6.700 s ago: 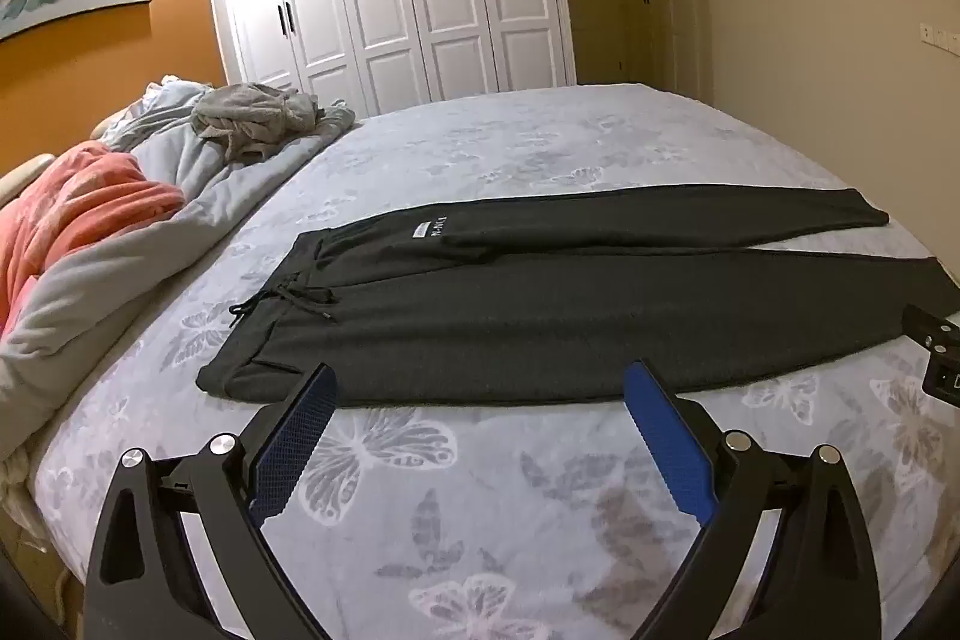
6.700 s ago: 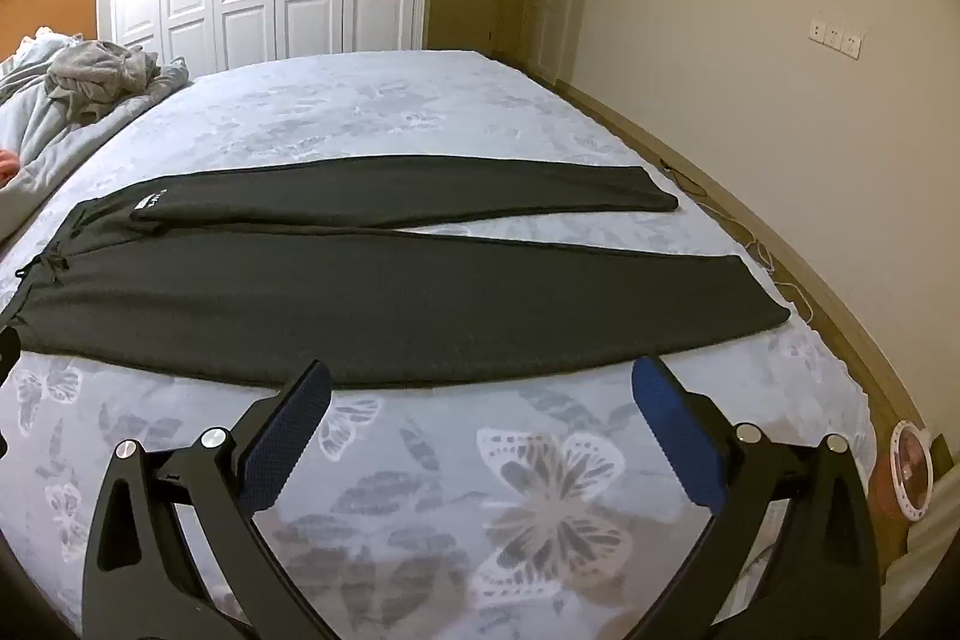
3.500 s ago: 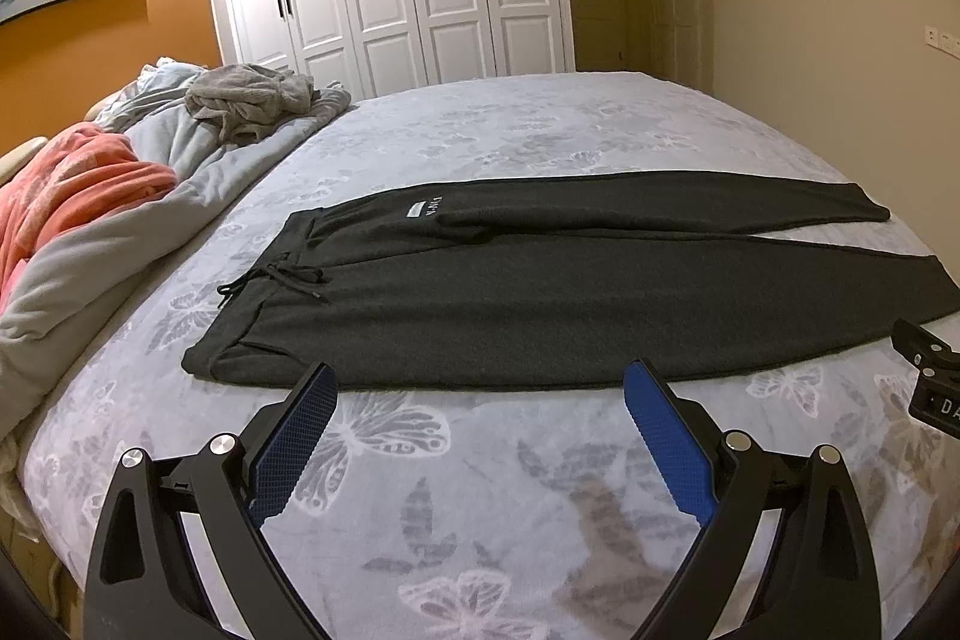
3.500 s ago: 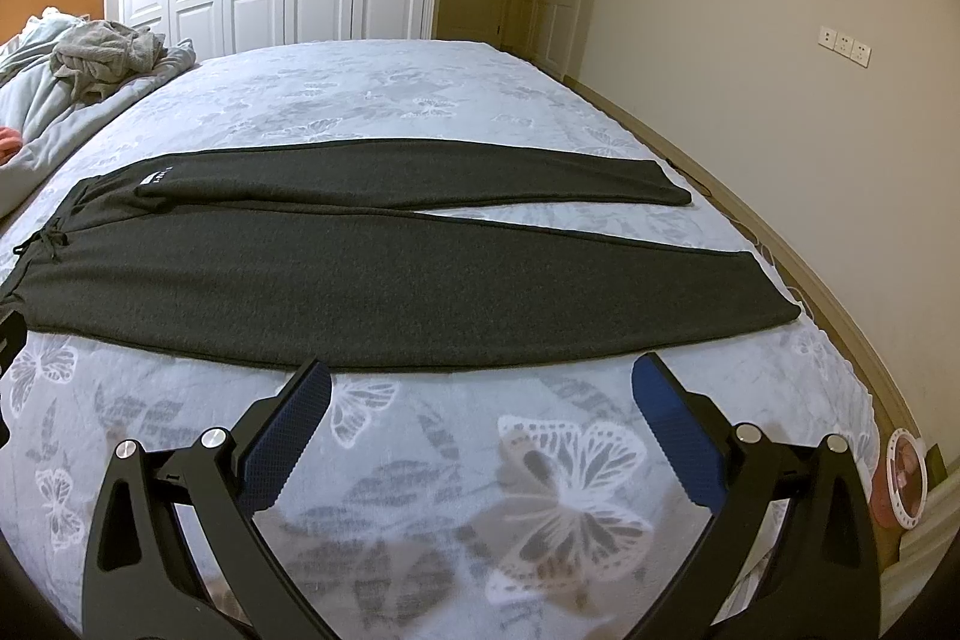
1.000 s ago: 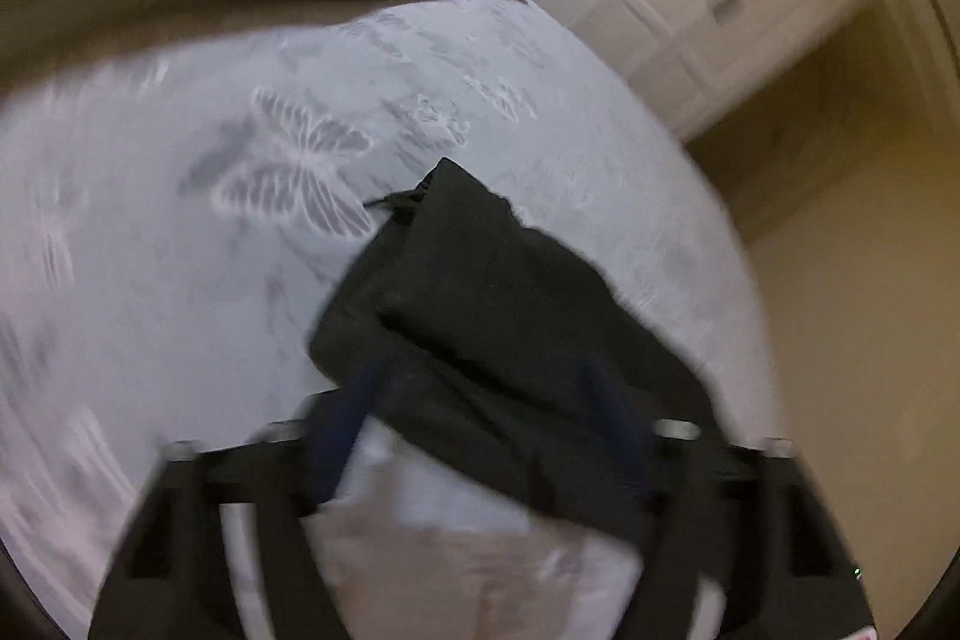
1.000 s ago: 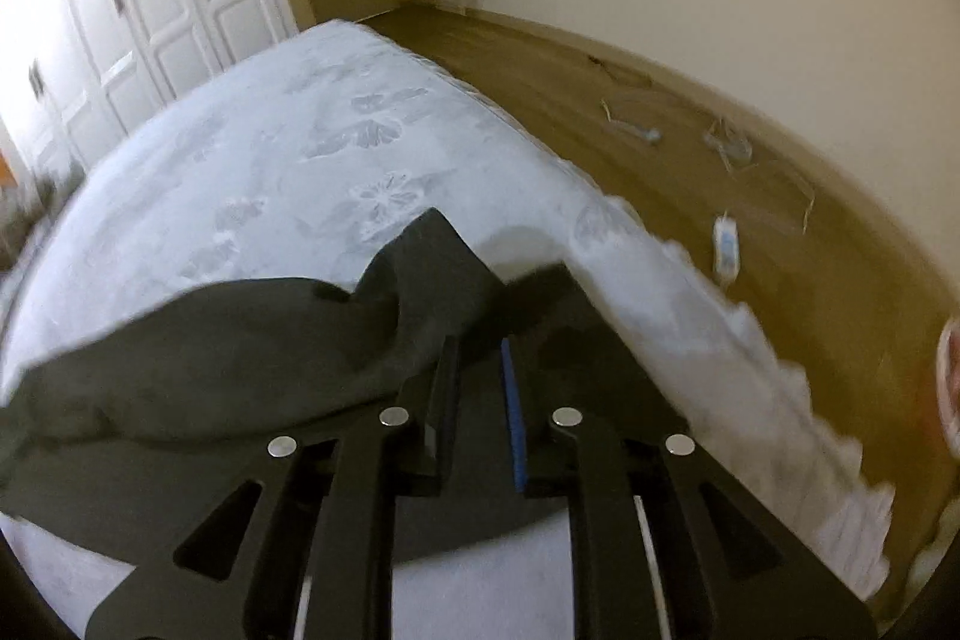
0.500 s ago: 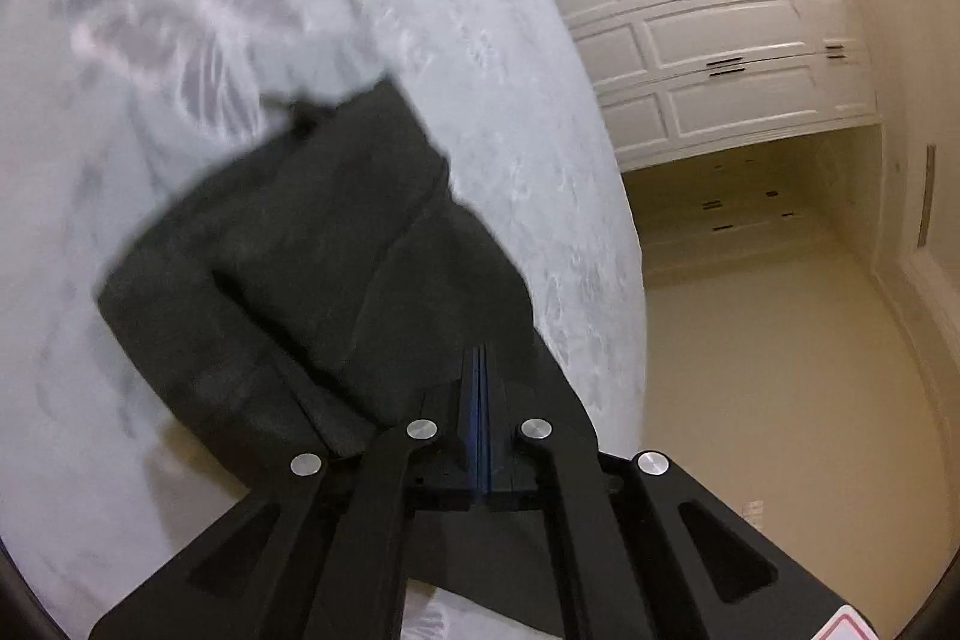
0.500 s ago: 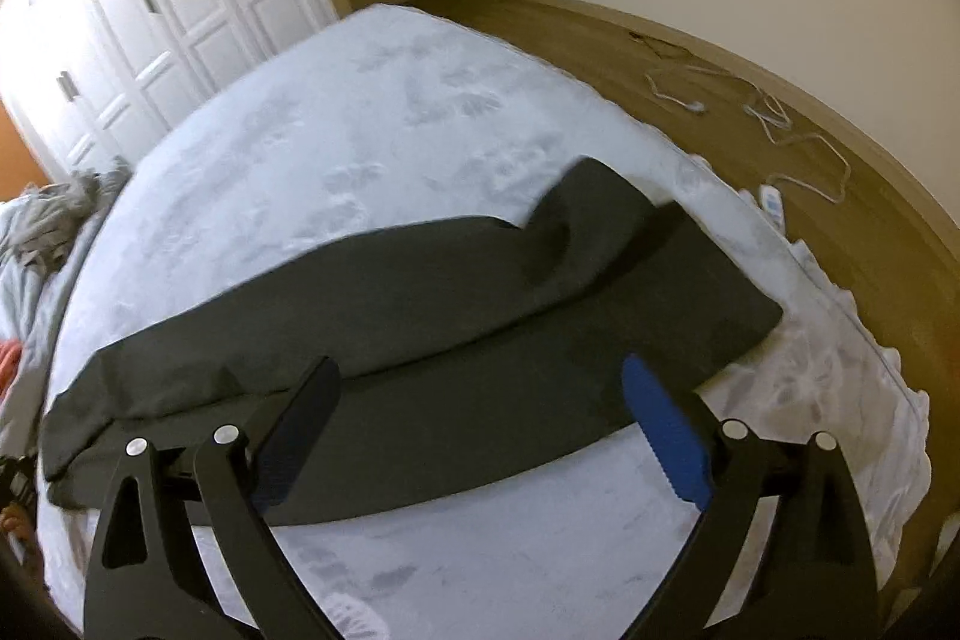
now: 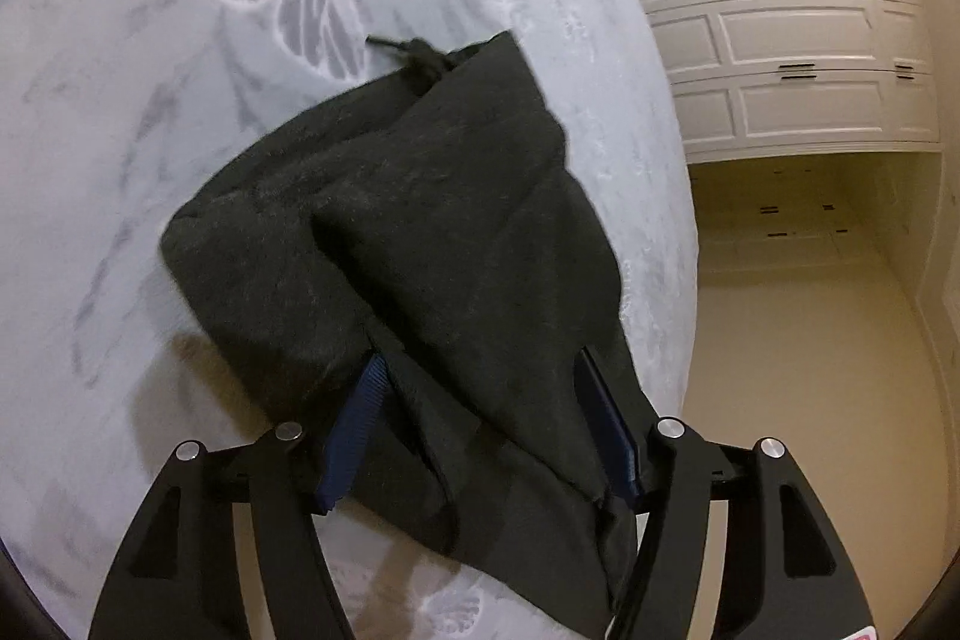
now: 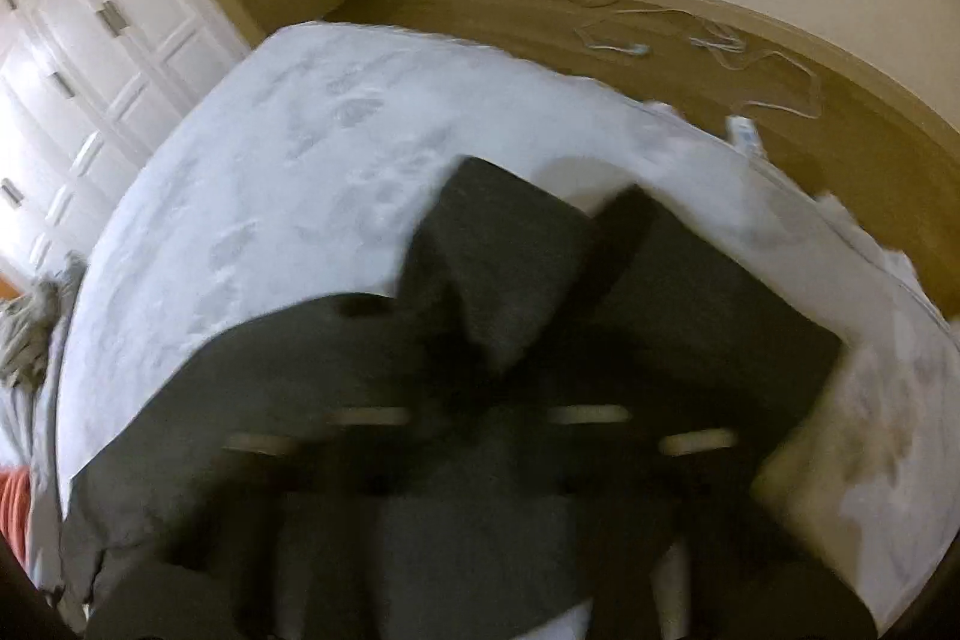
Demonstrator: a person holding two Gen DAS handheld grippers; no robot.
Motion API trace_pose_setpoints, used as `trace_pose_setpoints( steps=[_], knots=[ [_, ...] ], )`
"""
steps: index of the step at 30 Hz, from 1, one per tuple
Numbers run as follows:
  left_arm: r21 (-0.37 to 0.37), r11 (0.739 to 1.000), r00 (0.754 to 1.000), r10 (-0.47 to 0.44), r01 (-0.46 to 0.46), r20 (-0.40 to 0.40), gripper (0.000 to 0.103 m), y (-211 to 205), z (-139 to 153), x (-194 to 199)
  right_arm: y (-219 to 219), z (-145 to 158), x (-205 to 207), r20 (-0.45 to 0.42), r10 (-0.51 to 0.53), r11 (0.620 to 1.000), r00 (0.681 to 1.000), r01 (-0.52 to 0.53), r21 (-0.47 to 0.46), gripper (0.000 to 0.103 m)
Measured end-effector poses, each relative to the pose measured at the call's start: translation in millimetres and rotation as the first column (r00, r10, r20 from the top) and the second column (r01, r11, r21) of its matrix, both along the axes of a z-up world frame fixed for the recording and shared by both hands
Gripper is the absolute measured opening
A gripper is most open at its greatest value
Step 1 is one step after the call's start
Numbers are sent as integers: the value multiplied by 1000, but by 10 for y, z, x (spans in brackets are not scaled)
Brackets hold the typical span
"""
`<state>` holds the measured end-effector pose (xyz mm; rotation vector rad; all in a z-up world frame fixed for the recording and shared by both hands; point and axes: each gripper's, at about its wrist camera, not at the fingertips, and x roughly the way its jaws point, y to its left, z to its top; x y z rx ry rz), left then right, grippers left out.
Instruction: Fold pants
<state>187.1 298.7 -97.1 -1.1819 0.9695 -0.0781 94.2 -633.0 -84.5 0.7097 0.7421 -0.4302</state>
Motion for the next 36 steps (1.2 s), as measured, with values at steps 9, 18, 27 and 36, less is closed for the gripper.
trace_pose_setpoints(
  steps=[9, 18, 27, 36],
  knots=[
    [32, 999, 1000, -3, 2, 9, 62, -82, 26, 50, -67, 131, -293, 3, -29, 998, 1000, 29, -47, 2],
    [-71, 997, 997, 11, -6, 73, 61, 50, -74, 1, -64, 25, -232, -28, -18, 999, 999, 17, -49, 2],
    [-1, 1000, 994, -30, 30, 108, 8, 83, 263, -62, 32, -69, -263, -69, -10, 998, 998, 6, -64, 4],
    [-10, 1000, 1000, -6, 5, -15, 49, 76, 25, 20, 67, -77, -250, -78, -6, 996, 997, -1, -88, 5]
  ],
)
